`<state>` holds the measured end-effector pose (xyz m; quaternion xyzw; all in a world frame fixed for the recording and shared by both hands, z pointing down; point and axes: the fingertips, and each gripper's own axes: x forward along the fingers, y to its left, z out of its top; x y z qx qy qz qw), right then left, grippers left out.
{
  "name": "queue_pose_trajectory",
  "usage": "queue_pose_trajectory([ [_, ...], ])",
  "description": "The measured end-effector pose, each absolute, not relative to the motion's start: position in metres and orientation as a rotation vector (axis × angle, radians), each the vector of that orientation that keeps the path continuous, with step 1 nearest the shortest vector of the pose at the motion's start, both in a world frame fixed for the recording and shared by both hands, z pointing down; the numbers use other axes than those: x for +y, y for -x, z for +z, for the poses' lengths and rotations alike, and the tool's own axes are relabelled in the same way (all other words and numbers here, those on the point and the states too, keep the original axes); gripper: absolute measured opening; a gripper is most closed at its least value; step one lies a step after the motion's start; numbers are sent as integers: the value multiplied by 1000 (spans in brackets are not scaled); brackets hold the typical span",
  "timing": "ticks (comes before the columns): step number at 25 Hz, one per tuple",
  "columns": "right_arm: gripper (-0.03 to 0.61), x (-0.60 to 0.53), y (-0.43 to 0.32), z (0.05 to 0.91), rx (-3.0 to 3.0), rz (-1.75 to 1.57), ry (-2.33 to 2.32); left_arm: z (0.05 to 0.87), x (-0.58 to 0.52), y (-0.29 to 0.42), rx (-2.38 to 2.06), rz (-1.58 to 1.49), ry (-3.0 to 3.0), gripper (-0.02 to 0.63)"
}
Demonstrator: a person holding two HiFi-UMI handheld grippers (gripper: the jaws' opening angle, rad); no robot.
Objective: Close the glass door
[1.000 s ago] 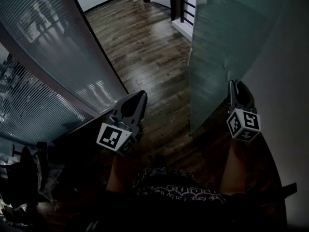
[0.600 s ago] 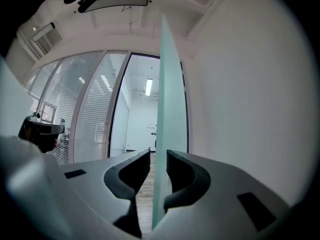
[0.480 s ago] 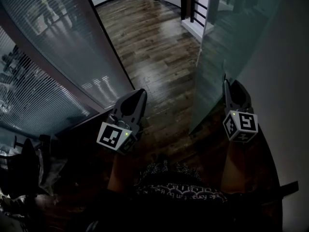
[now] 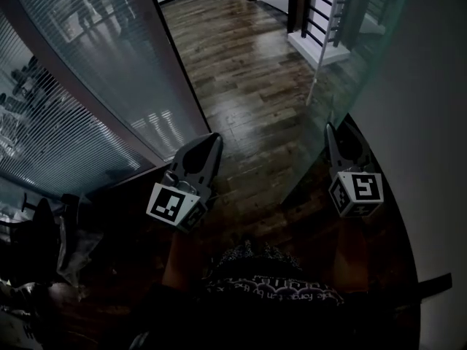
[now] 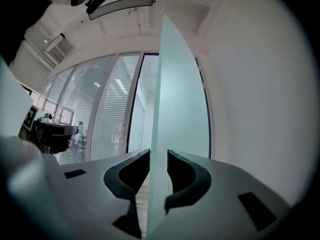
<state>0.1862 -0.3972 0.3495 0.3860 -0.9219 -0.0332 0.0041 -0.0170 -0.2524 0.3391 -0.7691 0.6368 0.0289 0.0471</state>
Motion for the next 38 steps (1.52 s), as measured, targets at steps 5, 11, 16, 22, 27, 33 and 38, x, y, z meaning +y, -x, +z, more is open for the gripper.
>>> queue_pose_trajectory([
  [5, 94, -398, -156, 346, -2920, -106, -1131, 336, -255, 32, 1971, 92, 2318, 3],
  [11, 101, -394, -130, 349, -2956, -145, -1045, 335, -247, 49, 2005, 85, 2276, 3],
  [16, 104, -395, -104, 350, -2965, -128, -1001, 333, -244, 69, 2035, 89, 2239, 2],
  [22, 109, -393, -71, 351, -2974, -165, -983, 338, -237, 96, 2067, 84, 2219, 3],
  [27, 114, -396, -46, 351, -2959, -148, -975, 339, -233, 117, 2087, 81, 2206, 2],
  [33, 126, -400, -14, 349, -2973, -155, -955, 329, -228, 148, 2100, 92, 2166, 2],
  [38, 127, -405, 11, 348, -2975, -137, -973, 329, -219, 170, 2124, 103, 2133, 3],
])
